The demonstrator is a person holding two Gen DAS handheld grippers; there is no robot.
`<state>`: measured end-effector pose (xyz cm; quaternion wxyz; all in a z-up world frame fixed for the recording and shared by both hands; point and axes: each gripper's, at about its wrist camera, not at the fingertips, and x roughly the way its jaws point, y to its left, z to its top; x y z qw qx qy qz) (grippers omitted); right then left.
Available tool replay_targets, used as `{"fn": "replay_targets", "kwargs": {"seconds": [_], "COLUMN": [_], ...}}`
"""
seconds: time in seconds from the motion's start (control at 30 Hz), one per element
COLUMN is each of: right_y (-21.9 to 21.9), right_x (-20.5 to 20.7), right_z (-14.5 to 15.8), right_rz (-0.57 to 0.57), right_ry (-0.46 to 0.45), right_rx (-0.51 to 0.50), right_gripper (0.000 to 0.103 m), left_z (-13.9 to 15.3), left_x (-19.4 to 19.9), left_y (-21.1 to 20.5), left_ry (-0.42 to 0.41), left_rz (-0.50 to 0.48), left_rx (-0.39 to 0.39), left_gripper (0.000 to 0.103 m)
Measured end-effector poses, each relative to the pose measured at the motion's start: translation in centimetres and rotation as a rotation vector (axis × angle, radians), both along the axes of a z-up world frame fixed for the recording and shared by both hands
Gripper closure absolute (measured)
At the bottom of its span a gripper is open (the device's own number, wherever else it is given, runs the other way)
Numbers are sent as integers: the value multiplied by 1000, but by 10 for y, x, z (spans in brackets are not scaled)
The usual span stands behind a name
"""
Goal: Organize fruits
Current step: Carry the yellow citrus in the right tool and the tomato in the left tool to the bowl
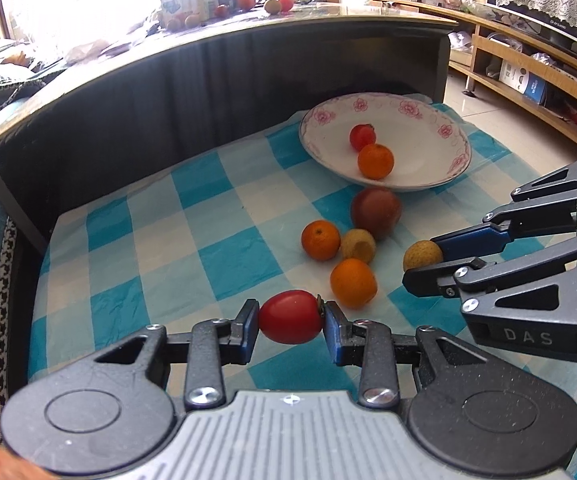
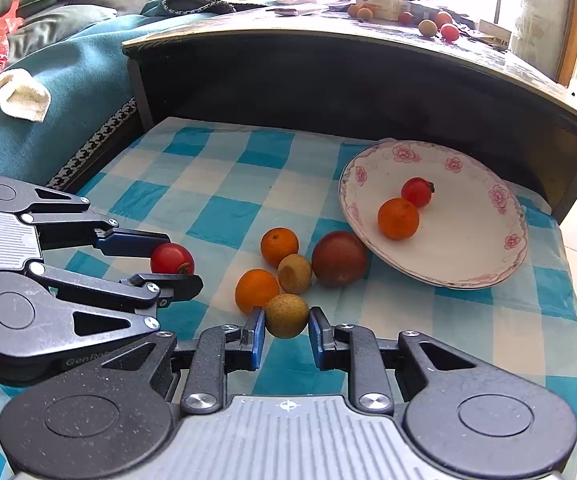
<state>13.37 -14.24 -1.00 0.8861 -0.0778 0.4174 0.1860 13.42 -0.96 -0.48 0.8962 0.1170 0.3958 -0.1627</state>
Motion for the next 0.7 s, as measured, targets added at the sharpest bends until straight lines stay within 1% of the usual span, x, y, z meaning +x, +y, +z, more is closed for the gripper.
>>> {"fn": "replay_targets", "kwargs": {"seconds": [0.17,0.37,0.6,0.7], "right_y": [-8,-16,-35,-42], "right_x": [0,6,18,23], "right_z": [6,12,26,30], "right_rz": [-16,-44,-102,-119], "right_ry": [-12,-28,-66,-77], "right_rx": [-1,-1,14,21], "right_gripper": [86,86,86,86], "left_z": [5,15,28,30], "left_x": [0,10,23,29], "left_y": [-9,-20,-42,-50], "left_ry": [-16,-36,-78,-85], "left_rz": [-13,-9,-45,-54], "left_rx": [13,1,17,25], "left_gripper": [60,60,60,60]}}
